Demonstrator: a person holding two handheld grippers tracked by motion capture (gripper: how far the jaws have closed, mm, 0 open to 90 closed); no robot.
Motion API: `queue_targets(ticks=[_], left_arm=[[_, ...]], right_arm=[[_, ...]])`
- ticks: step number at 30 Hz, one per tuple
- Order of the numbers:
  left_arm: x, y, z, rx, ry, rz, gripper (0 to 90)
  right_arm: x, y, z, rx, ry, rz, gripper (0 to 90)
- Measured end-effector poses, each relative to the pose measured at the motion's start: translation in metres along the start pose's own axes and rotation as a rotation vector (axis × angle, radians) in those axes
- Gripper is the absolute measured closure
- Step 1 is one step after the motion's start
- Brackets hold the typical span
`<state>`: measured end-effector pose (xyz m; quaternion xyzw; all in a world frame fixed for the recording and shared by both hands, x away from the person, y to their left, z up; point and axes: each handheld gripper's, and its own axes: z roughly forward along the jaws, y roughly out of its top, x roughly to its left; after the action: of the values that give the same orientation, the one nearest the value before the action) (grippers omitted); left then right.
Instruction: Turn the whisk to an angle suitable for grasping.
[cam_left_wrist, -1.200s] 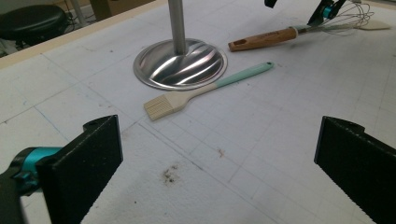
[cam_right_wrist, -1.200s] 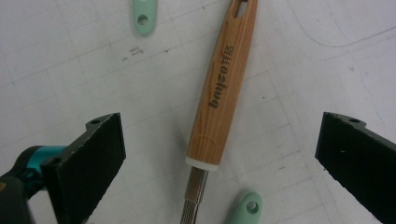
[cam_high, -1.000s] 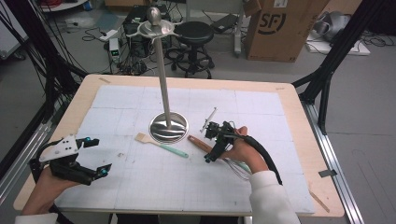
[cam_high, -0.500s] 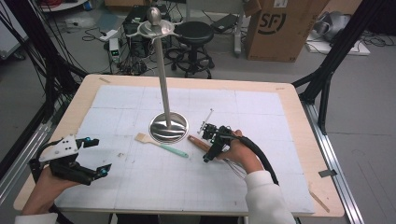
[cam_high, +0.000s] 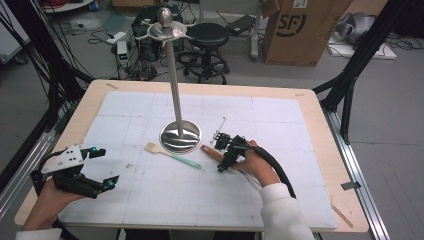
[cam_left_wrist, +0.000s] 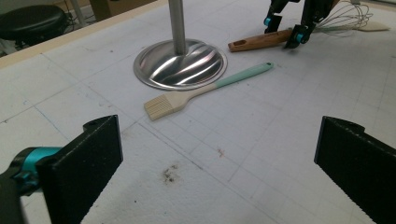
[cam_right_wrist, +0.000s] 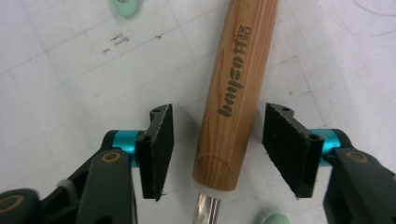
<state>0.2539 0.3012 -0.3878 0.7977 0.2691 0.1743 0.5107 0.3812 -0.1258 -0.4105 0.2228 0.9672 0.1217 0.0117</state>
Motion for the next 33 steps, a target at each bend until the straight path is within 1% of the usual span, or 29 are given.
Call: queue_targets(ticks=[1,2,3,4,5,7,8,9,10,11,12,15,16,18,20,21,22,23,25,27,30,31,33], left_arm=[[0.0,0.0,0.0,-0.001,0.003,0.0,1.6],[0.0,0.0,0.0,-0.001,0.003,0.0,1.6],[0.0,0.0,0.0,-0.001,0.003,0.0,1.6],[0.0,0.0,0.0,0.0,0.003,0.002,1.6],[0.0,0.0,0.001,0.001,0.002,0.003,1.6],[0.0,0.0,0.001,0.002,0.002,0.003,1.6],[-0.001,0.0,0.001,0.002,0.003,0.001,1.7],[-0.001,0.0,0.001,0.001,0.003,0.001,1.7],[-0.001,0.0,0.001,0.001,0.003,0.001,1.7],[-0.001,0.0,0.001,0.001,0.004,0.001,1.7],[-0.001,0.0,0.0,0.0,0.004,0.001,1.6],[-0.001,0.0,0.0,0.0,0.003,0.003,1.6],[-0.001,0.0,0.0,-0.001,0.003,0.003,1.6],[-0.001,0.0,0.0,-0.001,0.002,0.005,1.6],[0.0,0.0,0.0,-0.002,0.001,0.004,1.7],[0.0,0.0,0.0,-0.002,0.0,0.003,1.6],[0.0,0.0,0.0,-0.001,0.001,0.001,1.7],[0.0,0.0,0.0,-0.001,0.002,0.002,1.6],[0.0,-0.001,0.0,0.001,0.004,-0.002,1.6],[0.001,-0.002,-0.001,0.002,0.006,-0.003,1.7],[0.002,-0.002,-0.001,0.003,0.007,-0.003,1.7],[0.002,-0.002,-0.001,0.0,0.007,-0.007,1.7],[0.002,-0.003,-0.001,0.002,0.009,-0.009,1.6]], right_arm=[[0.0,0.0,-0.001,0.012,-0.002,-0.004,45.6],[0.001,0.0,0.0,0.002,0.005,0.005,46.3],[0.002,0.0,0.0,0.003,-0.005,0.009,49.3],[0.002,0.0,0.0,0.003,-0.005,0.009,49.3],[0.003,0.001,0.0,0.008,-0.021,0.013,51.5],[0.004,0.001,0.0,0.009,-0.025,0.021,52.2],[0.005,0.002,0.0,0.017,-0.03,0.017,54.9],[0.006,0.003,0.0,0.021,-0.03,0.03,56.5],[0.006,0.003,0.0,0.021,-0.03,0.03,56.5],[0.006,0.004,0.0,0.032,-0.021,0.032,63.0],[0.007,0.004,-0.001,0.036,-0.026,0.033,65.3],[0.006,0.005,-0.001,0.047,-0.025,0.045,66.5],[0.007,0.006,-0.001,0.05,-0.028,0.061,67.0],[0.007,0.007,-0.001,0.055,-0.027,0.068,68.9],[0.007,0.007,-0.001,0.054,-0.029,0.065,69.1],[0.007,0.007,-0.001,0.057,-0.029,0.079,69.5],[0.007,0.007,-0.001,0.054,-0.021,0.084,69.7],[0.006,0.006,-0.002,0.042,0.004,0.081,70.0],[0.007,0.006,-0.003,0.043,0.009,0.082,70.1],[0.008,0.006,-0.008,0.019,0.018,0.068,70.2],[0.008,0.004,-0.013,-0.007,0.03,0.065,70.3],[0.008,0.002,-0.018,-0.041,0.038,0.057,70.4],[0.008,0.001,-0.021,-0.052,0.044,0.058,70.4]])
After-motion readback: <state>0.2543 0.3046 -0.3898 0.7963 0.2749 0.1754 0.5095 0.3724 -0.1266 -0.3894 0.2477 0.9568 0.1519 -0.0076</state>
